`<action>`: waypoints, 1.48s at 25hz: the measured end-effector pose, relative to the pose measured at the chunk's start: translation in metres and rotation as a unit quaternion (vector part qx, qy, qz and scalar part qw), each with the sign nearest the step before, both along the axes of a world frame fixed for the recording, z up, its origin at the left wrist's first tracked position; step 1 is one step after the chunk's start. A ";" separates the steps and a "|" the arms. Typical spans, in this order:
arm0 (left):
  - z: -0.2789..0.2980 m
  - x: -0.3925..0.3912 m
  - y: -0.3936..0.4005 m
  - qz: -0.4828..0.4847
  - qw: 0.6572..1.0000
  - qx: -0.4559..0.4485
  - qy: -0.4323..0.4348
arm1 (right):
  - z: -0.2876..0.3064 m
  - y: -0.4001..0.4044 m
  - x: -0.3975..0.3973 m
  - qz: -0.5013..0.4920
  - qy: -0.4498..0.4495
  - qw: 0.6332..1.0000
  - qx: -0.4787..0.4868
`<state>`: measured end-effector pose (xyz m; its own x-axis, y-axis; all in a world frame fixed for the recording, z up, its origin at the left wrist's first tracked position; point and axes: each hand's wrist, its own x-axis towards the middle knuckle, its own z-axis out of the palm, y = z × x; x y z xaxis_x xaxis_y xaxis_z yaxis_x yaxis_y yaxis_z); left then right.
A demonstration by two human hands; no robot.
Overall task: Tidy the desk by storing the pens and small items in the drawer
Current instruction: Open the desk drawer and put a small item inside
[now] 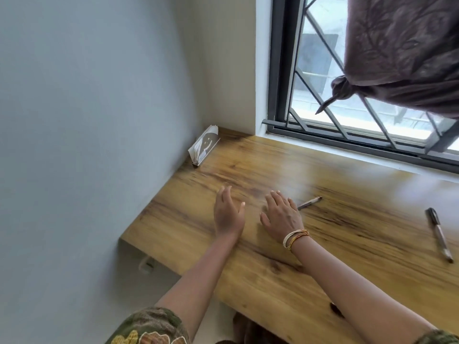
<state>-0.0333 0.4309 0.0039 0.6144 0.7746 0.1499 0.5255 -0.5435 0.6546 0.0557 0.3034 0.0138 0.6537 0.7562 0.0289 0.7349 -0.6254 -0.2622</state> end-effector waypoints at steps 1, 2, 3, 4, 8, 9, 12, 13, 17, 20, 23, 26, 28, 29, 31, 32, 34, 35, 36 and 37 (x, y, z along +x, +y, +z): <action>0.001 -0.004 -0.020 -0.013 1.000 0.002 0.015 | 0.001 -0.017 -0.004 0.001 0.003 1.000 0.007; 0.001 -0.009 -0.040 -0.028 0.999 0.000 0.033 | 0.003 -0.034 -0.009 0.001 0.006 1.000 0.013; 0.000 -0.014 -0.062 -0.041 0.998 -0.004 0.051 | 0.004 -0.053 -0.014 0.002 0.009 1.000 0.015; -0.001 -0.019 -0.081 -0.052 0.996 -0.009 0.066 | 0.004 -0.071 -0.019 0.003 0.011 1.000 0.014; -0.003 -0.038 -0.146 -0.074 0.992 0.007 0.102 | 0.005 -0.134 -0.032 -0.004 0.020 1.000 -0.006; -0.004 -0.043 -0.159 -0.082 0.990 0.016 0.110 | 0.005 -0.146 -0.035 -0.010 0.020 1.000 -0.003; -0.011 -0.064 -0.190 -0.109 0.983 0.041 0.144 | 0.002 -0.174 -0.048 -0.044 0.031 0.998 0.019; -0.013 -0.072 -0.199 -0.118 0.979 0.050 0.159 | 0.001 -0.183 -0.053 -0.063 0.034 0.997 0.033; -0.018 -0.106 -0.226 -0.134 0.965 0.059 0.218 | -0.003 -0.224 -0.075 -0.136 0.031 0.986 0.089; -0.020 -0.133 -0.251 -0.152 0.958 0.050 0.236 | -0.006 -0.263 -0.104 -0.171 0.015 0.977 0.125; -0.018 -0.151 -0.277 -0.156 0.955 0.017 0.251 | -0.007 -0.304 -0.144 -0.228 0.042 0.943 0.240; -0.012 -0.161 -0.311 -0.163 0.946 0.026 0.278 | -0.007 -0.358 -0.181 -0.285 0.106 0.901 0.310; -0.012 -0.161 -0.340 -0.195 0.937 0.051 0.285 | -0.014 -0.389 -0.199 -0.313 0.138 0.879 0.333; -0.014 -0.160 -0.355 -0.216 0.932 0.065 0.284 | -0.022 -0.401 -0.206 -0.339 0.168 0.858 0.347; -0.019 -0.156 -0.381 -0.258 0.918 0.092 0.287 | -0.049 -0.419 -0.210 -0.429 0.268 0.765 0.398; -0.023 -0.154 -0.388 -0.277 0.910 0.101 0.292 | -0.060 -0.428 -0.206 -0.484 0.335 0.681 0.435; -0.028 -0.147 -0.395 -0.304 0.894 0.113 0.309 | -0.076 -0.448 -0.194 -0.560 0.469 0.483 0.482; -0.028 -0.145 -0.395 -0.309 0.885 0.122 0.325 | -0.082 -0.460 -0.187 -0.571 0.518 0.405 0.493; -0.028 -0.143 -0.394 -0.312 0.875 0.133 0.346 | -0.090 -0.472 -0.179 -0.573 0.550 0.344 0.501; -0.028 -0.142 -0.392 -0.312 0.865 0.144 0.367 | -0.097 -0.483 -0.172 -0.570 0.572 0.294 0.510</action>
